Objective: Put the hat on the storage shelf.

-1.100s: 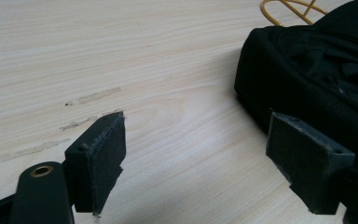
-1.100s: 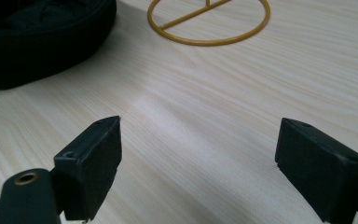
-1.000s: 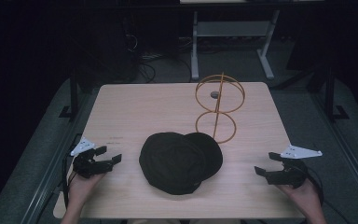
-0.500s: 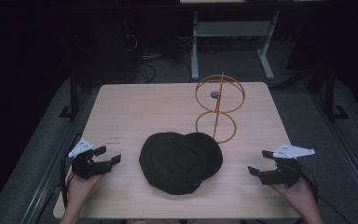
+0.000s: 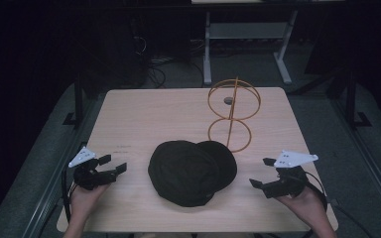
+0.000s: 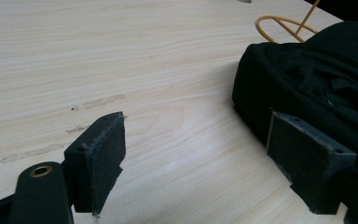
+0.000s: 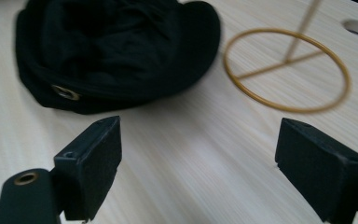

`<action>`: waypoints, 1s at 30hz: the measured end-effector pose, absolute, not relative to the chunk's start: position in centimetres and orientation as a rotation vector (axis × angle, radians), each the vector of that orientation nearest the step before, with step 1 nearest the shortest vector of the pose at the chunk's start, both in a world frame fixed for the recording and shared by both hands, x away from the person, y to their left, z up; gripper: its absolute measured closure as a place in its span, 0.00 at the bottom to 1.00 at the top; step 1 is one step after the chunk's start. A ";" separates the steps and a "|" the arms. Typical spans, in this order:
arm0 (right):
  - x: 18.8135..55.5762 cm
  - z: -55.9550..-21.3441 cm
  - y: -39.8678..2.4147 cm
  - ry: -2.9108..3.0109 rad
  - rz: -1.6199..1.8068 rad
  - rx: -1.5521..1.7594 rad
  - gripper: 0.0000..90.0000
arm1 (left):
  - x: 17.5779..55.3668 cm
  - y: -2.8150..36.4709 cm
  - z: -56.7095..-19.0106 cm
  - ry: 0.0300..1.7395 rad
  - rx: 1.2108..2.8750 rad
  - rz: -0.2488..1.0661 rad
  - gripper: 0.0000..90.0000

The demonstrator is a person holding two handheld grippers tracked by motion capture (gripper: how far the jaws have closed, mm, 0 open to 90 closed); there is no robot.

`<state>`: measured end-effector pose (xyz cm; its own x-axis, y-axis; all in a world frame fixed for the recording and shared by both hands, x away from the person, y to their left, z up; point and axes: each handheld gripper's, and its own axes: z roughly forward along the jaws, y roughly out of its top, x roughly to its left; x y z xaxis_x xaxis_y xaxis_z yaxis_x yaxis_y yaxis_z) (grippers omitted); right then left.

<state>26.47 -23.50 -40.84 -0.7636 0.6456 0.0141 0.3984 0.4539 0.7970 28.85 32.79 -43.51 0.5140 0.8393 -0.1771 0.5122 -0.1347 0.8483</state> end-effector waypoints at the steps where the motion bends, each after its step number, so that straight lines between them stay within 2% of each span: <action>1: 26.4 -40.6 -23.0 2.426 1.211 0.872 0.16 | 28.8 32.8 -43.5 1.128 1.792 0.428 0.22; 9: 25.8 -38.7 -19.8 2.506 1.230 0.728 0.16 | 28.7 32.8 -43.5 1.136 1.787 0.440 0.22; 20: 27.6 -38.9 -16.2 2.596 1.189 0.654 0.17 | 28.9 32.8 -43.7 1.130 1.799 0.450 0.22; 30: 28.0 -37.8 -13.0 2.667 1.161 0.531 0.22 | 28.9 33.0 -43.7 1.136 1.789 0.455 0.22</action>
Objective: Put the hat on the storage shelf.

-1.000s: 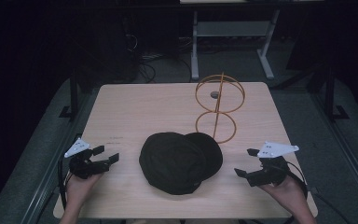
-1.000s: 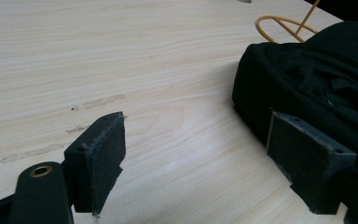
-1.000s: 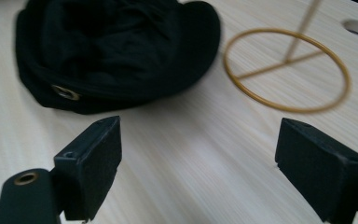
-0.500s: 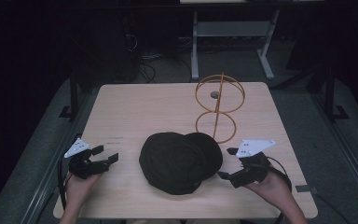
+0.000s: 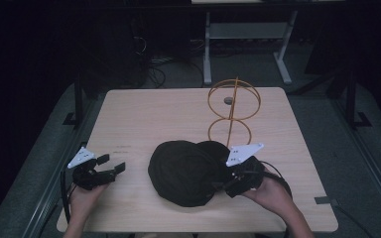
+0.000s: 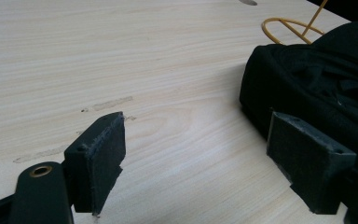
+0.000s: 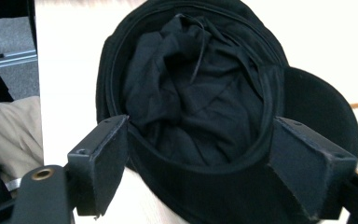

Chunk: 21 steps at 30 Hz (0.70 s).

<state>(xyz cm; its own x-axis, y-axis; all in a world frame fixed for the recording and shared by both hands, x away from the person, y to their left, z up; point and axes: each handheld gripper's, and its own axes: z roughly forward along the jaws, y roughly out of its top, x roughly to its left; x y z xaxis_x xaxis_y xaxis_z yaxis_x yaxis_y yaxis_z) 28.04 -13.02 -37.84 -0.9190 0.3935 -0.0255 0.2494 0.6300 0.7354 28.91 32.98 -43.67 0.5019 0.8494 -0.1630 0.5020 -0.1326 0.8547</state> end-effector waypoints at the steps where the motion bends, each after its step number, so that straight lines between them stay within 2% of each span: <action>1: 28.2 -37.8 -12.8 2.672 1.159 0.517 0.23 | 28.9 33.0 -43.7 1.133 1.792 0.457 0.22; 10: 28.4 -37.5 -10.1 2.722 1.148 0.435 0.26 | 28.8 32.9 -43.6 1.131 1.792 0.459 0.22; 15: 28.1 -37.6 -8.0 2.782 1.147 0.349 0.35 | 28.9 32.8 -43.6 1.117 1.798 0.461 0.22; 21: 27.9 -37.8 -6.5 2.808 1.132 0.307 0.39 | 28.8 32.9 -43.5 1.119 1.794 0.458 0.22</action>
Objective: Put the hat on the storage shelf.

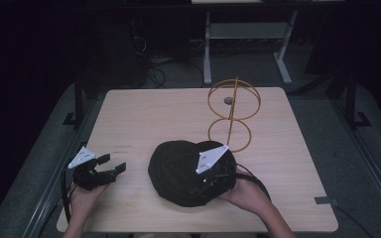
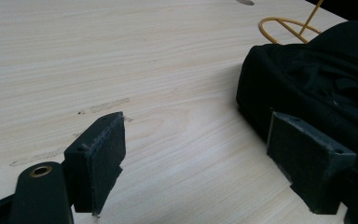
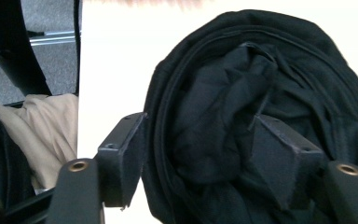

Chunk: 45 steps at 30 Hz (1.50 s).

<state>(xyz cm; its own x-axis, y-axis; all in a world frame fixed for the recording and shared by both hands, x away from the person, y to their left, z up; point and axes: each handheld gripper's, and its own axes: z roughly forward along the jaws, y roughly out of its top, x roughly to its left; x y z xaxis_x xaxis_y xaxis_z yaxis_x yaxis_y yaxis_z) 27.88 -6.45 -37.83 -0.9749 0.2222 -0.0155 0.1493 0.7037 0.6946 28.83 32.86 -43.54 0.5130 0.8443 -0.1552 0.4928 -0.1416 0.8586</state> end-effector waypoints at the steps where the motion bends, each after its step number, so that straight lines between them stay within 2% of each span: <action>1: 27.9 -37.9 -6.2 2.810 1.124 0.288 0.41 | 28.8 32.8 -43.5 1.121 1.789 0.458 0.22; 2: 27.9 -38.1 -5.6 2.821 1.110 0.246 0.45 | 28.9 32.8 -43.5 1.115 1.792 0.463 0.22; 8: 27.6 -38.7 -4.1 2.870 1.079 0.208 0.55 | 28.9 32.7 -43.6 1.122 1.797 0.460 0.22; 18: 27.5 -40.1 -2.2 2.942 1.008 0.196 0.61 | 28.9 32.7 -43.6 1.120 1.795 0.453 0.22; 29: 27.4 -42.2 -0.1 2.966 0.881 0.183 0.75 | 28.9 32.8 -43.5 1.114 1.796 0.449 0.22; 34: 27.1 -41.8 -0.1 2.944 0.869 0.171 0.83 | 28.9 32.7 -43.5 1.112 1.785 0.440 0.21; 45: 27.1 -38.8 -2.3 2.884 1.015 0.229 0.84 | 28.7 31.9 -43.2 1.064 1.807 0.421 0.22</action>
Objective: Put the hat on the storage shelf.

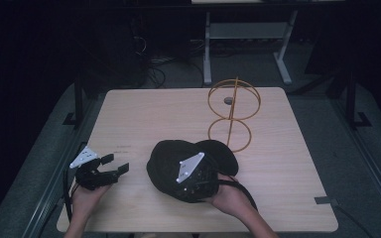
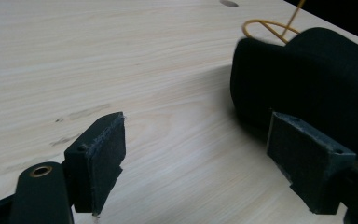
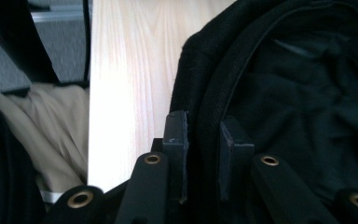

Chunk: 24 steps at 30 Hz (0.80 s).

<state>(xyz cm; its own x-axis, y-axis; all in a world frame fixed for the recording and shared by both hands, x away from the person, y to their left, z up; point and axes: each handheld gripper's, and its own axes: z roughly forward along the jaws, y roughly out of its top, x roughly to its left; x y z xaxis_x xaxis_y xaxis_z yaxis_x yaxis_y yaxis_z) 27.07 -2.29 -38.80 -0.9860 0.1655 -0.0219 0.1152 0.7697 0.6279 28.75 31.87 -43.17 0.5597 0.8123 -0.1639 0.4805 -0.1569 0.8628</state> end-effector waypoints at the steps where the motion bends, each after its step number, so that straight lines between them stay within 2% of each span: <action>1: 27.2 -38.1 -2.9 2.863 1.053 0.236 0.84 | 28.7 31.6 -43.1 1.059 1.808 0.415 0.22; 15: 27.3 -34.6 -5.4 2.812 1.220 0.278 0.84 | 27.6 28.9 -41.8 0.889 1.799 0.320 0.23; 24: 26.9 -32.5 -6.1 2.776 1.260 0.256 0.84 | 27.2 26.2 -40.8 0.777 1.815 0.302 0.22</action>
